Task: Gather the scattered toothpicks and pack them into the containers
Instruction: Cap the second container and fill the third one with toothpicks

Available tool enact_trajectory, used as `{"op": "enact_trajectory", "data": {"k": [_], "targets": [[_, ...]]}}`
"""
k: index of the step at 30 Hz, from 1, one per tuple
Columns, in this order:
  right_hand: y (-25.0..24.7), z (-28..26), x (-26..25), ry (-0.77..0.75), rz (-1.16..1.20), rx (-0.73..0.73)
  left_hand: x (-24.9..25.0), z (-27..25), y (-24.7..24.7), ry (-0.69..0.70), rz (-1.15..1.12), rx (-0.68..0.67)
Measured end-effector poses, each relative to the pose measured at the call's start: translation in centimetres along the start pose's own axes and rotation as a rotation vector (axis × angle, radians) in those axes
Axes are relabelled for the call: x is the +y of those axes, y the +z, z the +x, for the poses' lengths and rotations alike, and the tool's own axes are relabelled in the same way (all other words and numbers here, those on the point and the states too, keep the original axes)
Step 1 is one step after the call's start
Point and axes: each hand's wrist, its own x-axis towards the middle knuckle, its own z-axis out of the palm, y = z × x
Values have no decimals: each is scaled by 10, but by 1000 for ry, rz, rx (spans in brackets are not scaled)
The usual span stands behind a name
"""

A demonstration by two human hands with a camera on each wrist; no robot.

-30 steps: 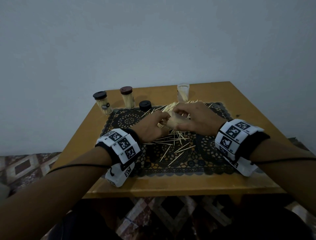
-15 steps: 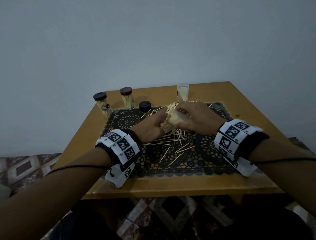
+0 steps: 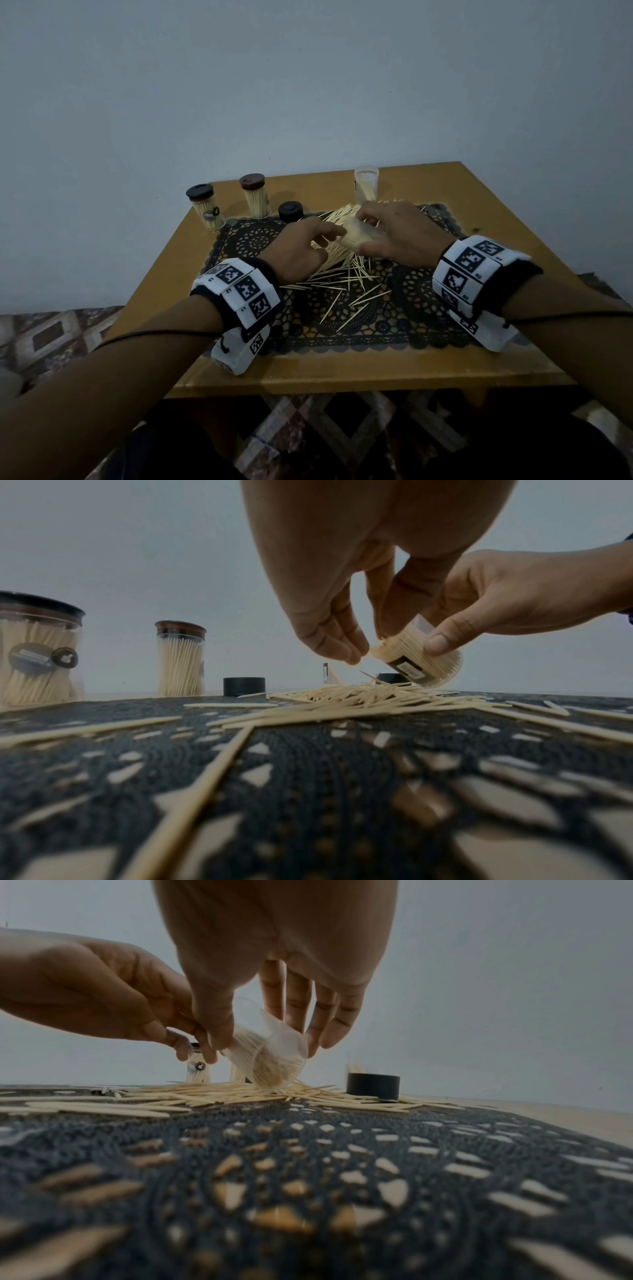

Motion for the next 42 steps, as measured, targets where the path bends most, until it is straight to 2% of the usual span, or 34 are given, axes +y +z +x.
{"op": "enact_trajectory", "data": {"k": [4, 6, 8, 10, 12, 14, 19, 25, 42], "targets": [[1, 1, 3, 33, -41, 38, -6, 2, -1, -36, 45, 160], [1, 2, 5, 78, -78, 68, -9, 3, -3, -93, 123, 182], [-1, 2, 6, 121, -102, 84, -12, 4, -2, -163, 268, 60], [-2, 2, 7, 149, -110, 79, -13, 3, 0, -247, 390, -141], [-2, 2, 8, 157, -109, 69, -13, 4, 2, -287, 452, -225], [-2, 2, 8, 153, -98, 69, -16, 6, 2, -269, 482, -196], [-2, 2, 5, 143, -93, 40, -15, 6, 4, -167, 395, -112], [-3, 1, 4, 139, -87, 31, -10, 9, 2, -76, 388, -98], [-2, 1, 1, 134, -58, 29, -6, 6, 2, -22, 431, -104]]}}
